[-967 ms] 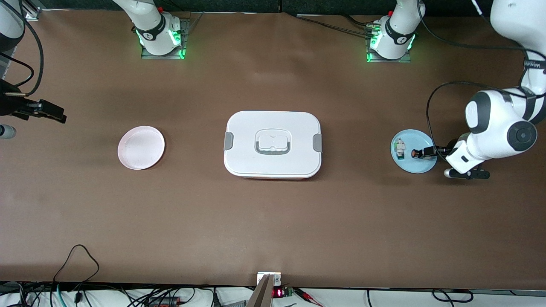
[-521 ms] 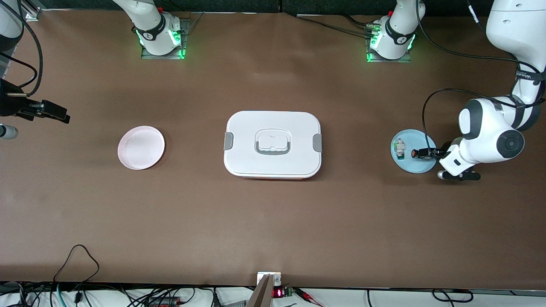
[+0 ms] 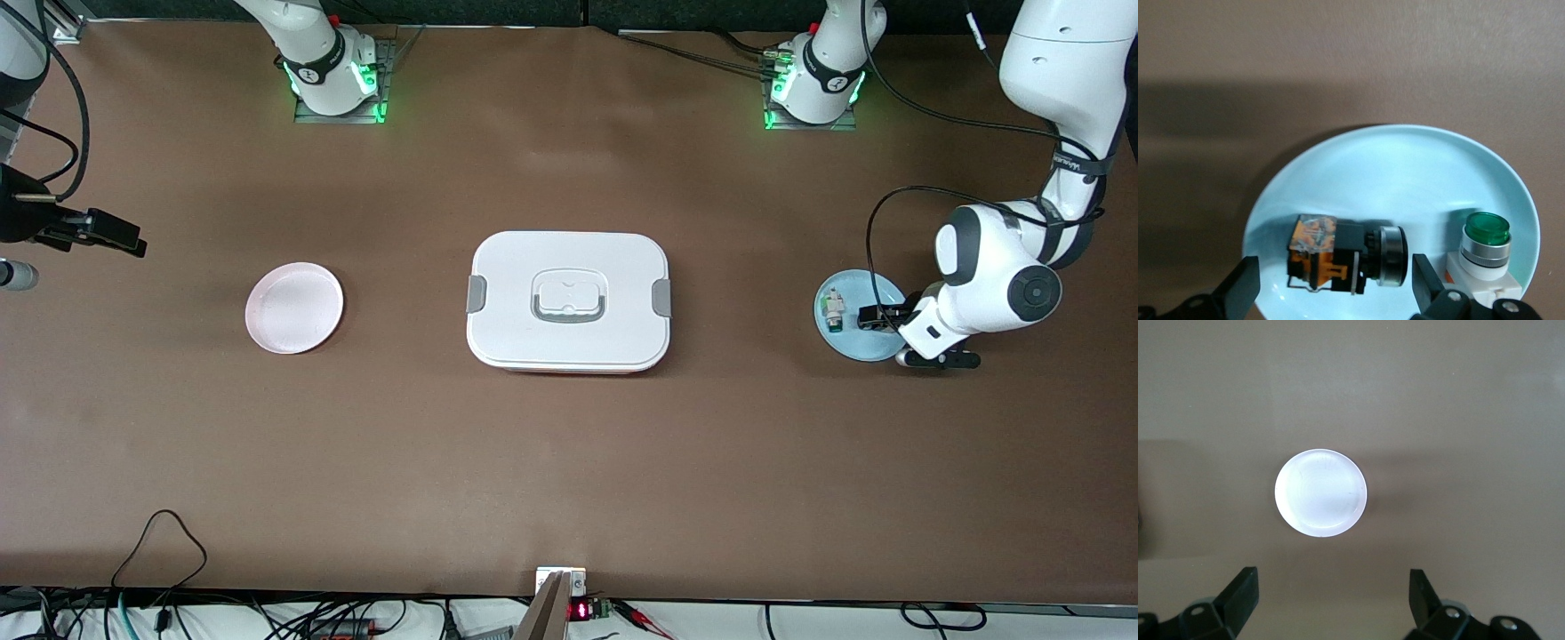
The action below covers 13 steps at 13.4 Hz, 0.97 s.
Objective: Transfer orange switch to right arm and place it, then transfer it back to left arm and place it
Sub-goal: 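Lower the left gripper onto the orange switch on the blue plate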
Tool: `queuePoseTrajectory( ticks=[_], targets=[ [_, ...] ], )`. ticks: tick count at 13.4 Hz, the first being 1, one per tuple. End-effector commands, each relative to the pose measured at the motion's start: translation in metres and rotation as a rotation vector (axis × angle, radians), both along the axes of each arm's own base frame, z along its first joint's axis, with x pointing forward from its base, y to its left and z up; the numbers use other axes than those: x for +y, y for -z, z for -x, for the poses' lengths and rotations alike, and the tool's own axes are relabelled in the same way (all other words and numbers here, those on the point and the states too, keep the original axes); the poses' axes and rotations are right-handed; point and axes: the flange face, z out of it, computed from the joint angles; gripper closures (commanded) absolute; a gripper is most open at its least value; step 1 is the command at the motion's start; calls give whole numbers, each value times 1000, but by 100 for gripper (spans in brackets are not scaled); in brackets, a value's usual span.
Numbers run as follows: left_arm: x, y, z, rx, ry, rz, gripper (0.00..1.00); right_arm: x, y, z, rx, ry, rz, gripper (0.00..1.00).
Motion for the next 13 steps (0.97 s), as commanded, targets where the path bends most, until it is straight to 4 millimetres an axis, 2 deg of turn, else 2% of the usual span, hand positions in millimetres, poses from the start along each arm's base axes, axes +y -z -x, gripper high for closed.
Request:
queuePoseTrajectory(
  ticks=[1,4,5,8,9,12,13],
  targets=[
    [-2,4,5,-1,-25,18,0,-1,1,0,10,14,-15,0],
    [-2,6,6,4,-34,24,0,-1,1,0,10,14,-15,0],
    [-3,5,6,6,-32,25,4,-1,1,0,10,14,-15,0],
    [-5,5,6,8,-19,26,49,-1,1,0,10,14,-15,0],
    [-5,4,5,7,-14,27,55,0,-1,-1,7,13,-15,0],
    [-4,-2,2,-4,-13,26,84,0,-1,-1,7,13,-15,0],
    [-4,-4,1,-9,-8,26,86,0,-1,-1,7,13,-15,0]
  ],
)
